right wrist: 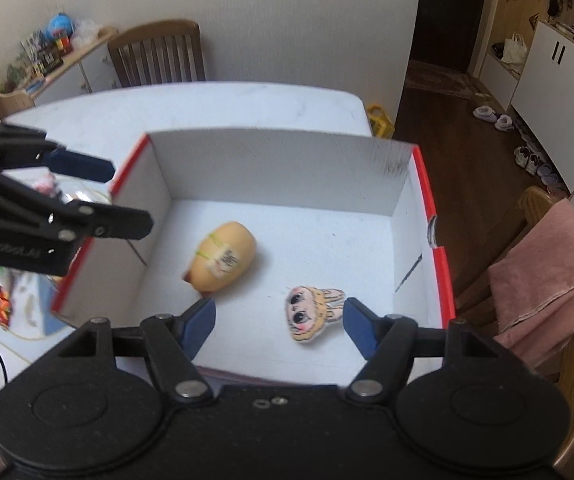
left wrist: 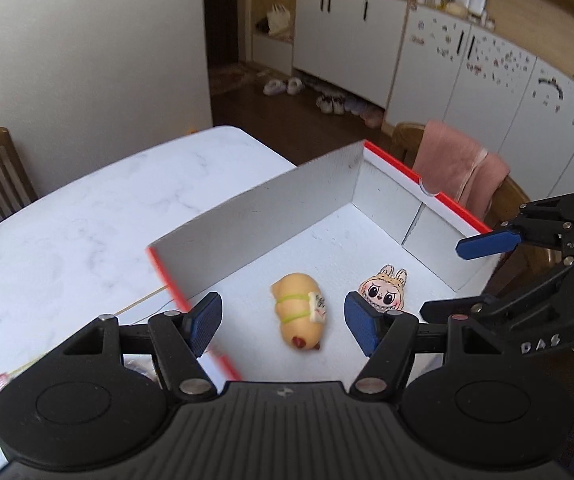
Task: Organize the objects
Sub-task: 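Withdraw both tools from the shoebox back toward the pile of items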
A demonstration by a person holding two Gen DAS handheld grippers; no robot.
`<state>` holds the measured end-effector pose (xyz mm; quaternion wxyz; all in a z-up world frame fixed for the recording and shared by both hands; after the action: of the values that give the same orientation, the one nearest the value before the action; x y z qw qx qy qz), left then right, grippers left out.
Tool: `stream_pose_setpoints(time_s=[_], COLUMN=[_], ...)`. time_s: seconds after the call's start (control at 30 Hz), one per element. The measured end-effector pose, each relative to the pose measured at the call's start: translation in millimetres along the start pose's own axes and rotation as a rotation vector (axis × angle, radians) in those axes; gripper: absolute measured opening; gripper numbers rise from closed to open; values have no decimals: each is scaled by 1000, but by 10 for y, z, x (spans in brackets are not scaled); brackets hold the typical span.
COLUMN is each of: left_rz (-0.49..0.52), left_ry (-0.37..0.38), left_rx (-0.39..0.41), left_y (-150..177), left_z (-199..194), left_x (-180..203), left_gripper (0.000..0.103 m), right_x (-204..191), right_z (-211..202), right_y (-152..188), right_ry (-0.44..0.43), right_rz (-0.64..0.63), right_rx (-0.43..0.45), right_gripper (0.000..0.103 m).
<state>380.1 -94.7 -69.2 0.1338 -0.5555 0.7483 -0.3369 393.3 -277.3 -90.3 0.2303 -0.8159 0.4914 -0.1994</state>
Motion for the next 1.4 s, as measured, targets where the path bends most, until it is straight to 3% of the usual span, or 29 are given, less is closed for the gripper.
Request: stream_pose_setpoints(time_s=[0.4,0.57,0.7,0.77,0.93,1.1,1.4], left_rz=[-86,-98,-79,-85,-111,-119,-38], left_ry=[-90,-129,-165,-162,-166,-169,-153], left_rx=[118,155,173,173,182,164,106], left_y=[544,793,1007,1116,1412,1740,2193], left_z=[-898,-1221,-1462,-1558,-1746,-1866,-1790], left_x=[-382,-556,-697,-784,-1038,-1317,-1635], left_gripper=[73,78,84,85,102,103,103], right_x=[-513,-807,-1077,-1218,-1591,-1918,-2512], right_z=[-514,-617,-687,-701,-659,-573,-416], right_y=[59,57,47,42,33,38,171], right_ry=[-18,-42,-66,-81,-108,-105,-117], right_rz=[10,11,10,10,3,-1,-63], right_rx=[118,131,149,154,140,118,75], right_gripper=[82,89,103,103,103,103,103])
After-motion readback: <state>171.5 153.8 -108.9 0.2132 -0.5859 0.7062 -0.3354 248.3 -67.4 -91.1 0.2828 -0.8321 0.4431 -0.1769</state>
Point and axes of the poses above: each gripper's, at about its wrist camera, not at the fingertips, and z roughly the way its jaws point, x to its right, y to its underside, the point moved 5 cm from there along z, roughly the way its jaws point, and after that the axes turned 11 degrees about y, right-handed, at the moved point
